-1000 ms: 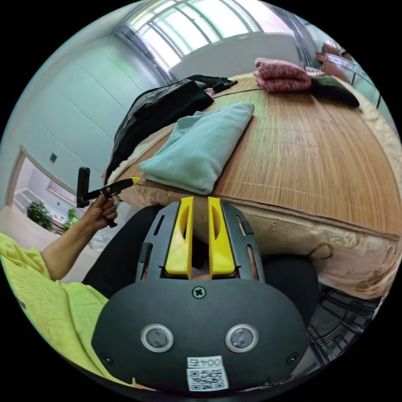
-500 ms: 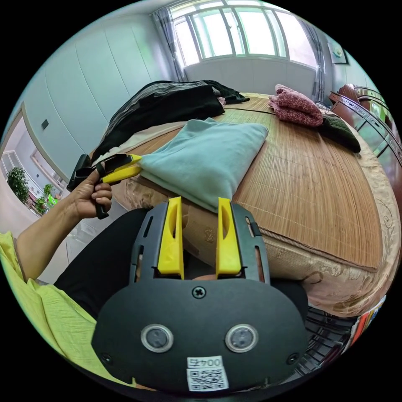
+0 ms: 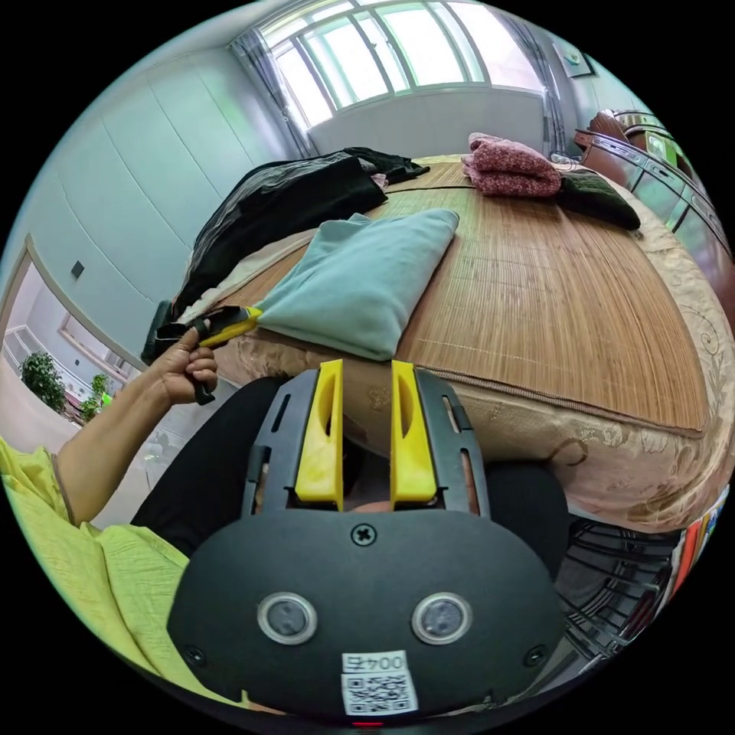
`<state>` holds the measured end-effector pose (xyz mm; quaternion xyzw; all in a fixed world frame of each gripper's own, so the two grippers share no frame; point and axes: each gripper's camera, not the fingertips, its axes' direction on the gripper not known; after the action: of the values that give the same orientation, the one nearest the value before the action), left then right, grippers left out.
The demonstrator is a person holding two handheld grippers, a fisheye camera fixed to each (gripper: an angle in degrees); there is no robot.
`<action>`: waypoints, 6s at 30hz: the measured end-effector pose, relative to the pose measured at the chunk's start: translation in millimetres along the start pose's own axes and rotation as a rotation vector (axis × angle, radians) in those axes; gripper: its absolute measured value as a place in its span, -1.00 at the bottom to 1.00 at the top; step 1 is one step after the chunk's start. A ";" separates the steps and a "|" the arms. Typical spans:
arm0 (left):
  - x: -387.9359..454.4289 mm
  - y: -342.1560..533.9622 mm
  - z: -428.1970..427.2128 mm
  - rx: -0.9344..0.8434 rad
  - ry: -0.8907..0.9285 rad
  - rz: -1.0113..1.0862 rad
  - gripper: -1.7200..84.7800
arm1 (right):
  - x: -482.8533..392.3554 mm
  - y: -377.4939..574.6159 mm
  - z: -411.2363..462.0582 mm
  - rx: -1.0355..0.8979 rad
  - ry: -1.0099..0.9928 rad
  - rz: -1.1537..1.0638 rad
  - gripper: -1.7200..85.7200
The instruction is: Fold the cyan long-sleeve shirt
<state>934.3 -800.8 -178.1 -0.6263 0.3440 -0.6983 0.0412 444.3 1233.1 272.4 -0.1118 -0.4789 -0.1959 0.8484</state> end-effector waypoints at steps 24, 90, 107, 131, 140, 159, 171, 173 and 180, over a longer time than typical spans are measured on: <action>132.0 67.3 10.2 0.038 -0.220 0.552 -0.96 | 162.6 -41.7 -33.8 -0.097 -0.193 0.164 -0.76; 177.2 -184.5 517.4 -0.327 -0.380 0.369 -0.95 | 550.3 -180.1 94.2 0.165 -0.903 1.239 -0.66; 196.7 -176.4 575.8 -0.430 -0.372 0.478 -0.95 | 467.6 -192.8 178.4 -0.102 -0.521 0.926 -0.93; 305.4 -34.5 719.1 -0.507 -0.558 0.955 -0.96 | 257.0 -293.6 444.2 -0.625 0.156 -0.234 -0.98; 312.2 -38.0 735.5 -0.520 -0.593 0.770 -0.96 | 221.6 -289.3 521.5 -0.703 0.236 -0.492 -0.98; 282.9 -71.0 651.4 -0.417 -0.857 0.575 -0.95 | 242.7 -323.1 627.6 -0.892 0.227 -0.291 -0.98; 236.3 -95.9 630.1 -0.472 -0.795 0.503 -0.94 | 266.8 -331.3 676.4 -0.946 0.257 -0.209 -0.97; 232.0 -103.1 623.2 -0.482 -0.799 0.493 -0.94 | 272.5 -331.4 679.7 -0.936 0.253 -0.175 -0.96; 206.5 -133.2 579.0 -0.518 -0.654 0.418 -0.94 | 287.5 -330.6 697.2 -0.943 0.286 -0.114 -0.95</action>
<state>1463.2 -1048.8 55.2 -0.7207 0.5946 -0.3319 0.1296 -103.3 1134.5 879.4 -0.4288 -0.2222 -0.4508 0.7507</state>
